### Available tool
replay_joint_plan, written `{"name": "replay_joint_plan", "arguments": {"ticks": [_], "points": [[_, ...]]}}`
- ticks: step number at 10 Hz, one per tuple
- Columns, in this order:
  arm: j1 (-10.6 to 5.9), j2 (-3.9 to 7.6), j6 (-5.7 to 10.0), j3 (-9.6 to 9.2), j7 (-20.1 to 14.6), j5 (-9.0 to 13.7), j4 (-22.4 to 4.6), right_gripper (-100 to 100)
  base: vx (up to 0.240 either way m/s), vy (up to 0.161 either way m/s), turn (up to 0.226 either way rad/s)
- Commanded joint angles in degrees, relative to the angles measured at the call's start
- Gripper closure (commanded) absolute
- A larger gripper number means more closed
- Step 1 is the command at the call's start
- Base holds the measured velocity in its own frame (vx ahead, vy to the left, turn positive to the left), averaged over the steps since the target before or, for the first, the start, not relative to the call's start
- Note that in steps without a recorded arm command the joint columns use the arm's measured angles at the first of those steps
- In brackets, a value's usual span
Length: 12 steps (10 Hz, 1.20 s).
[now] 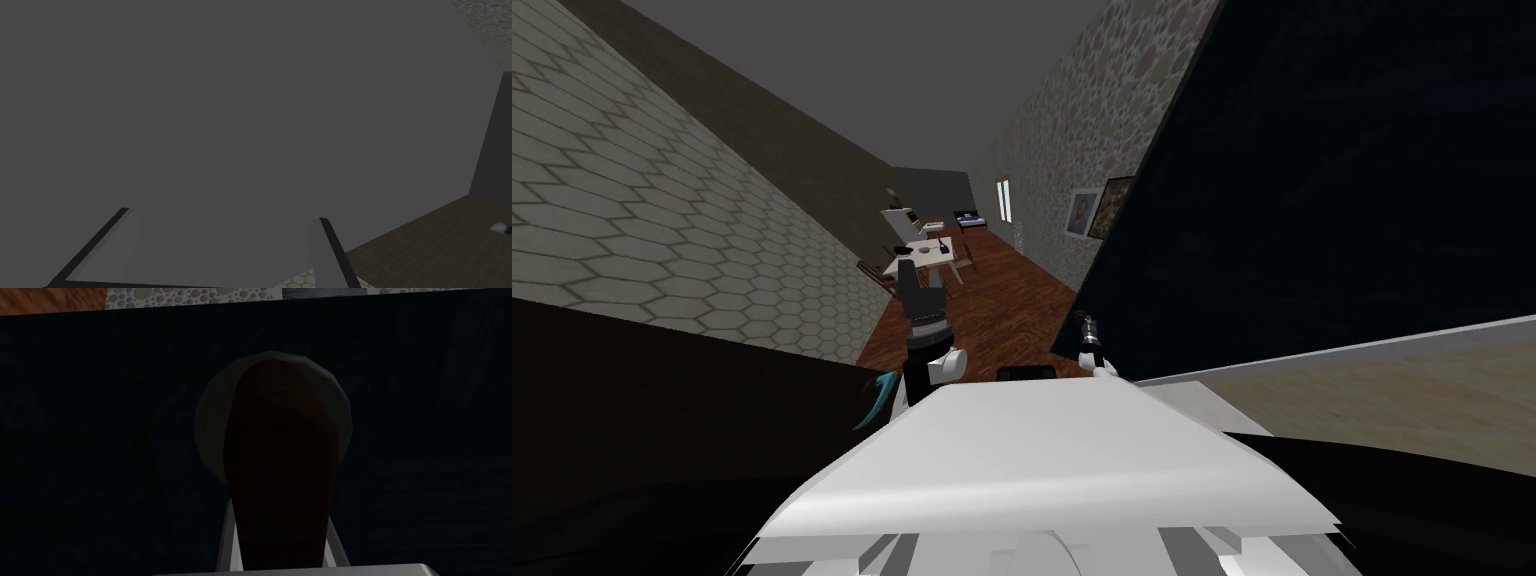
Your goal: Push the door open
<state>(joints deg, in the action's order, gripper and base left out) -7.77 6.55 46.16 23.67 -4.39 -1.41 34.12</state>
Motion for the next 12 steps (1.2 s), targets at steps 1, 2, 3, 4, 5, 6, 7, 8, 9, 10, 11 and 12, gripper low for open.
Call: {"name": "replay_joint_plan", "arguments": {"ticks": [1,2,3,4,5,6,7,8,9,10,11,12], "points": [[0.12,0.63,-0.02,1.3,0.45,0.73,0.12,100,0.197,0.065,-0.074],[0.15,0.71,-0.04,1.88,0.7,1.08,0.09,100,0.182,0.044,-0.051],[0.17,0.77,-0.05,2.39,0.92,1.39,0.06,100,0.174,0.036,-0.045],[0.2,0.84,-0.07,2.89,1.13,1.7,0.03,100,0.2,0.051,-0.058],[0.22,0.89,-0.08,3.29,1.31,1.94,0.01,100,0.201,0.044,-0.065],[0.24,0.94,-0.1,3.67,1.47,2.17,-0.02,100,0.166,0.051,-0.042],[0.26,0.99,-0.11,4.08,1.64,2.42,-0.04,100,0.185,0.032,-0.045],[0.27,1.01,-0.12,4.23,1.71,2.51,-0.05,100,0.192,0.04,-0.042],[0.5,1.02,-0.15,4.17,1.66,2.46,-0.25,100,0.08,0.014,-0.033],[0.62,1.27,-0.22,5.19,1.96,2.96,-0.07,100,0.123,-0.003,-0.035],[0.67,1.32,-0.21,5.7,2.13,3.2,-0.08,100,0.207,0.037,-0.057],[0.73,1.38,-0.2,6.28,2.33,3.48,-0.09,100,0.205,0.0,-0.057]]}}
